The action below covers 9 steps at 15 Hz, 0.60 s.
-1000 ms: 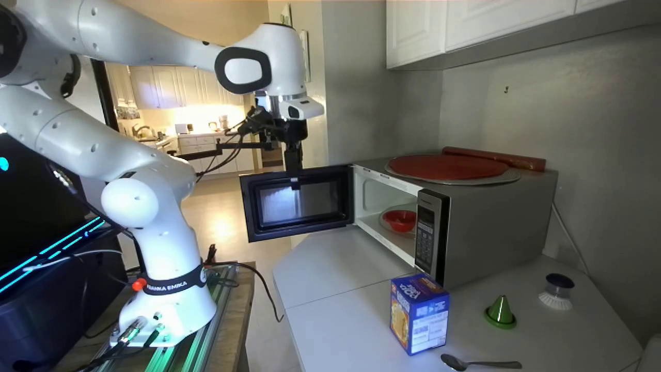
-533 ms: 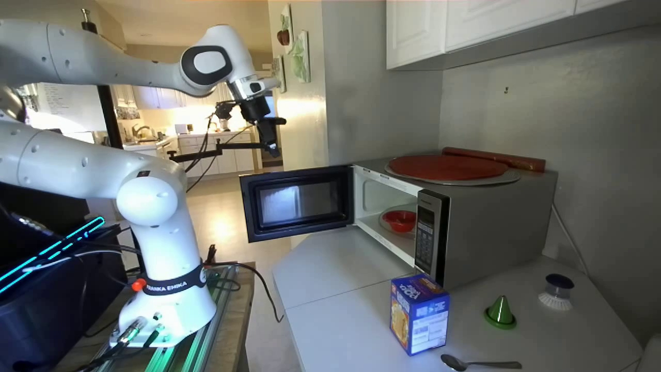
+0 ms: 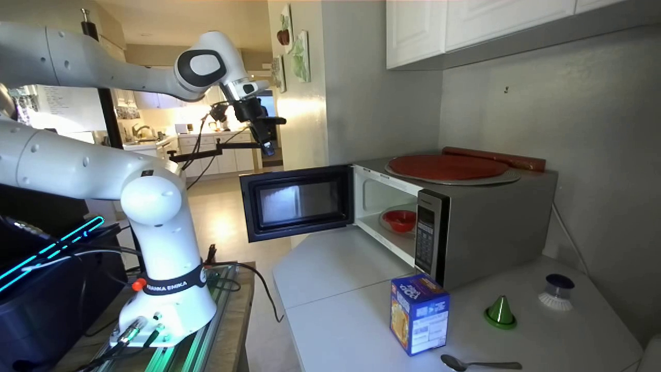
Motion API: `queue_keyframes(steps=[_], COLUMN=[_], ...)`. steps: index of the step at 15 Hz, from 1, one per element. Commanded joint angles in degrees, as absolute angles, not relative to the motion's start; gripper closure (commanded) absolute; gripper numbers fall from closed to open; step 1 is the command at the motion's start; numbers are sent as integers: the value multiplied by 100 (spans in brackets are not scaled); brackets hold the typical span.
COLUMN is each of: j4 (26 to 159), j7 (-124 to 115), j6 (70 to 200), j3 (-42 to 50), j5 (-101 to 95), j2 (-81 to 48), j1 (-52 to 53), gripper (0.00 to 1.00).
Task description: Close the door of the microwave
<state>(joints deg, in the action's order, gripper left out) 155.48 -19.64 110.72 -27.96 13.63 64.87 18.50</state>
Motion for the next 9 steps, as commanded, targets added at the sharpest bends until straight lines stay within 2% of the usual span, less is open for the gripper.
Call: queue_keyframes(steps=[1, 9], j4=[15541, 14429], j7=[-1973, -1194], j6=[11067, 11443], j3=[-2783, -3039], j5=[1346, 1009], j2=[6478, 5445], j1=[1861, 1933], gripper=[0, 0])
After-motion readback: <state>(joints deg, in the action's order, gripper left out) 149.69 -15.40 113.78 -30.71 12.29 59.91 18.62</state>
